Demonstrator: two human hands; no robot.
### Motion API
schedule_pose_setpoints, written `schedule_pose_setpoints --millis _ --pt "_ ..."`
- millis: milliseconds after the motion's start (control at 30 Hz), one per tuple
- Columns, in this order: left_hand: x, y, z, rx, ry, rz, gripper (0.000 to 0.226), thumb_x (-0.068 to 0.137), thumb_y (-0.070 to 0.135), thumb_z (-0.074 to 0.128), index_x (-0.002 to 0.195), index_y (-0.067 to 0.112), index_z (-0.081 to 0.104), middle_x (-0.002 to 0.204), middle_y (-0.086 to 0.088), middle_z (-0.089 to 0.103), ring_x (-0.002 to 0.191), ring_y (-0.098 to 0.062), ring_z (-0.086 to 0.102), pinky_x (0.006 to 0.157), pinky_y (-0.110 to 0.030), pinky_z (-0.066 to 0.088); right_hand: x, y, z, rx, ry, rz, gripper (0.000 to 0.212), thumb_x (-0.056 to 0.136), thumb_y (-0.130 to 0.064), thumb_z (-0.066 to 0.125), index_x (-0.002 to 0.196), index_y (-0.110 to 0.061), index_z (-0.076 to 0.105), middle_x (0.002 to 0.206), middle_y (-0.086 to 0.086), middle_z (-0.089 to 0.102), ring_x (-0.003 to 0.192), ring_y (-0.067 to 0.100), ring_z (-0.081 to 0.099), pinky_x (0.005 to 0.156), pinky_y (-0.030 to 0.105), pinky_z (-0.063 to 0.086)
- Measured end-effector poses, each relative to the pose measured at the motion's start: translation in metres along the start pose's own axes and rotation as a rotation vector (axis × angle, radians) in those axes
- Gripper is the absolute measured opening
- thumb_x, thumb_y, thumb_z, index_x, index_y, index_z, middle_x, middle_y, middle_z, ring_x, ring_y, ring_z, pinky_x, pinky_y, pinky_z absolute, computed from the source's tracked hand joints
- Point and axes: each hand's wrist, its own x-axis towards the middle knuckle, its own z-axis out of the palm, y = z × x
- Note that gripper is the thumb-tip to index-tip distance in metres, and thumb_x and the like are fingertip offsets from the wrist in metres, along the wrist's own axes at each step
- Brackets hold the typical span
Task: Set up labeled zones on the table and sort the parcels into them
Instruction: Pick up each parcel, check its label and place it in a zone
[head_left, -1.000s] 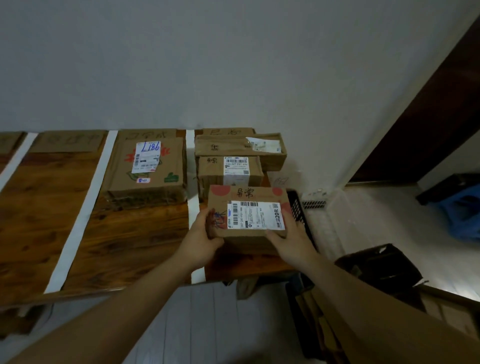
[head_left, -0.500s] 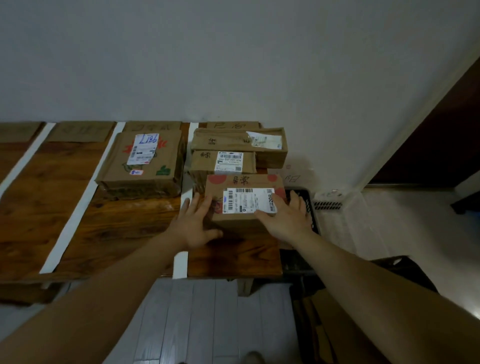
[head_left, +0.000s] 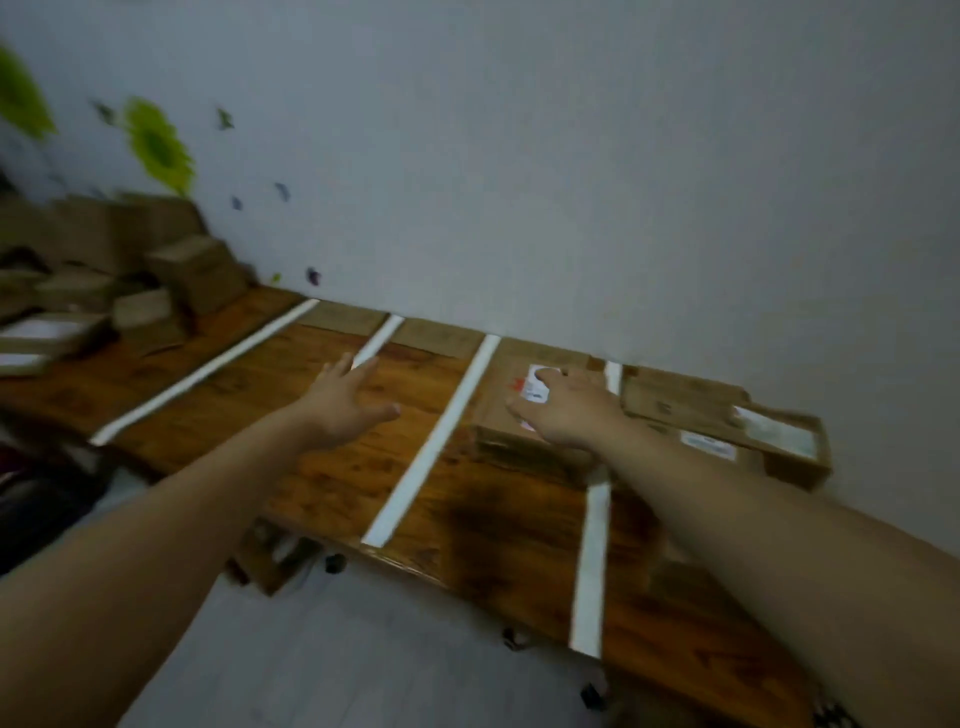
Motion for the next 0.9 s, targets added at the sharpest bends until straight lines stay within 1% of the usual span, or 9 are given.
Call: schedule_pose_setpoints --millis 33,100,133,267,367,500,633,767,900 --pt "0.000 -0.021 -0.015 -0.008 0.033 -0.025 0.085 0.085 0.052 0.059 0.151 0.029 0.011 0.160 -0.005 -0.002 0.147 -0.027 -0.005 0.119 -0.043 0.007 0.007 -0.022 0.000 -0.014 -0.004 -0.026 0.082 0.083 -0.078 0.035 0.149 -0.030 0.032 0.157 0.009 0.025 0.142 0.032 0.026 0.113 0.046 0.027" --pt "-0.006 -0.083 -0.063 -0.029 0.107 -0.069 0.084 0.085 0.050 0.060 0.151 0.027 0.014 0.160 -0.006 0.000 0.147 -0.026 -0.002 0.119 -0.041 0.008 0.028 -0.096 0.004 -0.025 -0.002 -0.085 0.087 0.082 -0.080 0.034 0.150 -0.026 0.031 0.156 0.011 0.027 0.140 0.035 0.029 0.111 0.049 0.031" --pt "-0.005 -0.090 -0.071 -0.049 0.098 -0.067 0.084 0.085 0.049 0.061 0.151 0.028 0.014 0.160 -0.005 0.000 0.147 -0.026 -0.002 0.118 -0.041 0.008 0.033 -0.105 0.001 -0.011 -0.001 -0.071 0.088 0.082 -0.080 0.034 0.150 -0.025 0.030 0.155 0.011 0.028 0.139 0.035 0.031 0.110 0.050 0.033" --pt "-0.020 -0.195 -0.153 -0.107 0.127 -0.154 0.084 0.085 0.054 0.059 0.151 0.032 0.012 0.160 0.001 -0.002 0.147 -0.023 -0.006 0.118 -0.045 0.009 0.064 -0.235 0.016 0.013 0.013 -0.164 0.084 0.083 -0.079 0.037 0.149 -0.027 0.031 0.150 0.011 0.034 0.134 0.036 0.036 0.108 0.048 0.036" --pt "-0.022 -0.270 -0.202 -0.123 0.172 -0.207 0.085 0.084 0.054 0.060 0.151 0.030 0.013 0.160 -0.001 0.000 0.147 -0.025 -0.001 0.118 -0.046 0.013 0.082 -0.322 0.026 0.026 0.005 -0.240 0.082 0.083 -0.077 0.039 0.149 -0.029 0.030 0.149 0.012 0.035 0.135 0.036 0.036 0.109 0.047 0.034" --pt "-0.023 -0.345 -0.242 -0.151 0.236 -0.284 0.083 0.085 0.050 0.061 0.151 0.029 0.014 0.160 -0.002 0.001 0.147 -0.024 0.000 0.119 -0.043 0.011 0.117 -0.414 0.044 -0.005 -0.022 -0.309 0.082 0.086 -0.075 0.040 0.150 -0.025 0.030 0.151 0.012 0.033 0.136 0.035 0.034 0.109 0.044 0.035" --pt "-0.013 -0.419 -0.268 -0.177 0.245 -0.373 0.081 0.086 0.049 0.059 0.151 0.032 0.012 0.160 -0.002 -0.002 0.147 -0.026 -0.004 0.118 -0.046 0.008 0.161 -0.497 0.070 -0.008 -0.065 -0.372 0.084 0.087 -0.073 0.041 0.152 -0.022 0.028 0.156 0.014 0.027 0.141 0.035 0.030 0.113 0.045 0.031" --pt "0.022 -0.497 -0.303 -0.170 0.257 -0.414 0.084 0.085 0.052 0.059 0.151 0.031 0.010 0.160 -0.003 -0.002 0.147 -0.026 -0.006 0.118 -0.050 0.008 0.221 -0.577 0.095 0.007 -0.073 -0.442 0.085 0.083 -0.077 0.040 0.150 -0.024 0.032 0.153 0.013 0.032 0.137 0.035 0.035 0.110 0.045 0.035" --pt "0.074 -0.563 -0.353 -0.177 0.308 -0.439 0.083 0.086 0.049 0.060 0.151 0.031 0.011 0.160 -0.002 -0.002 0.147 -0.025 -0.003 0.119 -0.047 0.009 0.293 -0.660 0.111 0.032 -0.060 -0.455 0.086 0.085 -0.075 0.041 0.152 -0.021 0.028 0.156 0.013 0.028 0.140 0.035 0.030 0.111 0.043 0.033"
